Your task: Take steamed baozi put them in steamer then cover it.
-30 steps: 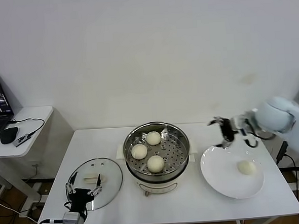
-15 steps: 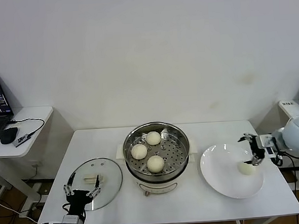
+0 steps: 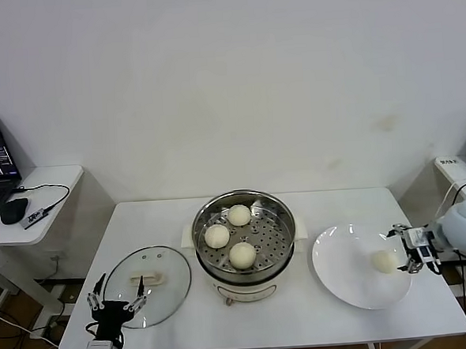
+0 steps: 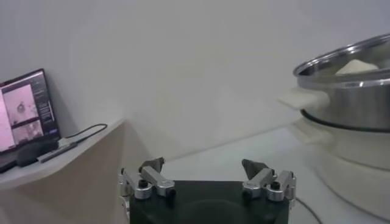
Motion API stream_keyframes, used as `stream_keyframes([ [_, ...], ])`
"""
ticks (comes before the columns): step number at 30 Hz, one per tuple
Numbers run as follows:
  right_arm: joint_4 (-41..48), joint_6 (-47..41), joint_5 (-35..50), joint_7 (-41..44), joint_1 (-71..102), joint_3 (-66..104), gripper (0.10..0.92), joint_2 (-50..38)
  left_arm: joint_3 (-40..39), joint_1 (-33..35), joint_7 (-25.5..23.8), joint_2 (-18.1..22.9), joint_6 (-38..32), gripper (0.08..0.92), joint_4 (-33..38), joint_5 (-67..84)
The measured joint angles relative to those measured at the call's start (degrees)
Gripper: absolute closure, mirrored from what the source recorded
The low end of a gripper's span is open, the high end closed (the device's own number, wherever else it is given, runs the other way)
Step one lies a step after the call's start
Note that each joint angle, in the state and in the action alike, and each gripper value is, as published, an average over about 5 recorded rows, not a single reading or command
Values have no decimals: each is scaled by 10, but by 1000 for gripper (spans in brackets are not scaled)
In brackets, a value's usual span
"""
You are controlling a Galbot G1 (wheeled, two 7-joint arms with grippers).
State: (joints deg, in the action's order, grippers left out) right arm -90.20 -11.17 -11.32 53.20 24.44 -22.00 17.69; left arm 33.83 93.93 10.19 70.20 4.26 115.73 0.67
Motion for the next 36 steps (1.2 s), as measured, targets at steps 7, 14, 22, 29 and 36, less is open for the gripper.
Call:
stream_keyframes([
  [7, 30, -2, -17, 5, 16, 9, 203, 23, 10, 0, 0, -6, -1, 177, -3, 5],
  [14, 65, 5, -21, 0, 21, 17, 203, 47, 9, -3, -1, -6, -1, 177, -5, 4],
  [22, 101, 3, -32, 0, 19, 16, 205, 74, 14, -4, -2, -10, 1, 177, -4, 6],
  [29, 127, 2, -39, 0, 15, 13, 244, 92, 15, -7, -2, -12, 1, 177, -11, 9],
  [36, 141, -3, -42, 3, 14, 11, 319, 108, 13, -14, -3, -17, 1, 177, -18, 12],
])
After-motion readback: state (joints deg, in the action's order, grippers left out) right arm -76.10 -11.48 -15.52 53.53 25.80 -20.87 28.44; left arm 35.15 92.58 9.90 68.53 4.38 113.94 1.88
